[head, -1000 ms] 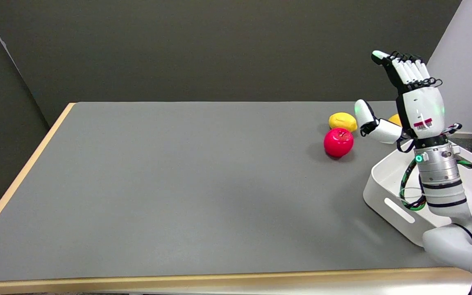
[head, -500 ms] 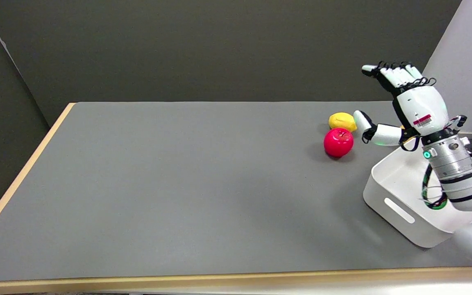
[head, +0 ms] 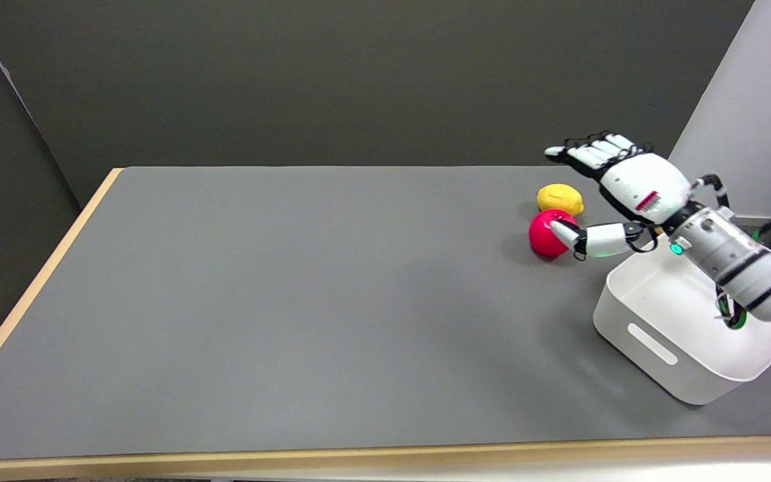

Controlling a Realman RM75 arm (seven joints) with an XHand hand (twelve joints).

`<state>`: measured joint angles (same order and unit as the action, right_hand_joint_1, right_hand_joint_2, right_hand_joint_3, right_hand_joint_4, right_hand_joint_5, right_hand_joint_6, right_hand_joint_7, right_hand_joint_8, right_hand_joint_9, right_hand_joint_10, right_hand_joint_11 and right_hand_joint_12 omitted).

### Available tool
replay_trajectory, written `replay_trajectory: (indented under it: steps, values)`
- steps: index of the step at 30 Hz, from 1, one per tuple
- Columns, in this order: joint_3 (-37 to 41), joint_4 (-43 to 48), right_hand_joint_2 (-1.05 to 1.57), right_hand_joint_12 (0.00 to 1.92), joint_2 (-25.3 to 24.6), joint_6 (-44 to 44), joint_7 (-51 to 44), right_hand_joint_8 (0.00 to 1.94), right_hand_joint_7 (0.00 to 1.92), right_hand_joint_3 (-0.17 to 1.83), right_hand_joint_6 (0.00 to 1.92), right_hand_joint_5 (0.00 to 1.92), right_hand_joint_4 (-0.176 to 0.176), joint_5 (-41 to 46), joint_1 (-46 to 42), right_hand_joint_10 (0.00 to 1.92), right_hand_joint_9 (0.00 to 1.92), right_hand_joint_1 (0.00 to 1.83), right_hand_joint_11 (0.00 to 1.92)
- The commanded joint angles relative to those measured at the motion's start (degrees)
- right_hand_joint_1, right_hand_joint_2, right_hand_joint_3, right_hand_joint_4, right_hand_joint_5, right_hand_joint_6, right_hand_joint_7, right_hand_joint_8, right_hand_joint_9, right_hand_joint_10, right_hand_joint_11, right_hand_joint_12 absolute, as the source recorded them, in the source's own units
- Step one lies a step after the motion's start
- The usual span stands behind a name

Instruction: Pick up the red apple.

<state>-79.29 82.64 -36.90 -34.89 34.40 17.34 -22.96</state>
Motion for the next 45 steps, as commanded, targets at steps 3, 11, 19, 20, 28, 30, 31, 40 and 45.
replay_trajectory:
  steps: [3, 11, 19, 20, 28, 30, 31, 40, 45]
  values:
    - [-11.05, 1.64, 0.64, 1.26, 8.85, 19.06, 23.54, 0.36, 0.30, 0.84, 0.36, 0.17, 0.011, -28.05, 16.30, 0.77, 0.19, 0.38, 0.08]
    - [-11.71, -2.52, 0.64, 1.22, 6.52, 19.42, 23.65, 0.33, 0.27, 0.85, 0.35, 0.15, 0.024, -28.11, 17.17, 0.73, 0.19, 0.37, 0.06]
    - [-13.93, -7.24, 0.64, 1.21, 6.41, 22.16, 23.76, 0.32, 0.27, 0.85, 0.35, 0.14, 0.024, -27.68, 17.59, 0.73, 0.19, 0.37, 0.06]
    - [-14.30, -7.78, 0.64, 1.21, 6.35, 22.38, 23.86, 0.32, 0.27, 0.85, 0.35, 0.14, 0.024, -27.58, 17.67, 0.73, 0.19, 0.37, 0.06]
    - [-17.12, -11.32, 0.64, 1.21, 4.22, 22.39, 23.97, 0.32, 0.27, 0.85, 0.34, 0.14, 0.026, -26.35, 18.42, 0.73, 0.19, 0.37, 0.06]
    - [-17.59, -11.95, 0.64, 1.21, 3.57, 22.25, 23.97, 0.32, 0.26, 0.85, 0.34, 0.14, 0.026, -26.35, 18.80, 0.73, 0.19, 0.37, 0.06]
    - [-17.73, -12.26, 0.64, 1.21, 3.33, 22.21, 23.97, 0.32, 0.26, 0.85, 0.34, 0.14, 0.026, -26.35, 18.94, 0.73, 0.19, 0.37, 0.06]
    - [-27.33, -18.54, 0.64, 1.20, 0.59, 19.27, 23.97, 0.32, 0.26, 0.85, 0.34, 0.14, 0.027, -26.62, 30.29, 0.72, 0.19, 0.37, 0.06]
    - [-30.11, -19.76, 0.64, 1.20, 0.51, 18.58, 23.97, 0.32, 0.26, 0.85, 0.35, 0.15, 0.026, -26.83, 34.01, 0.72, 0.19, 0.37, 0.06]
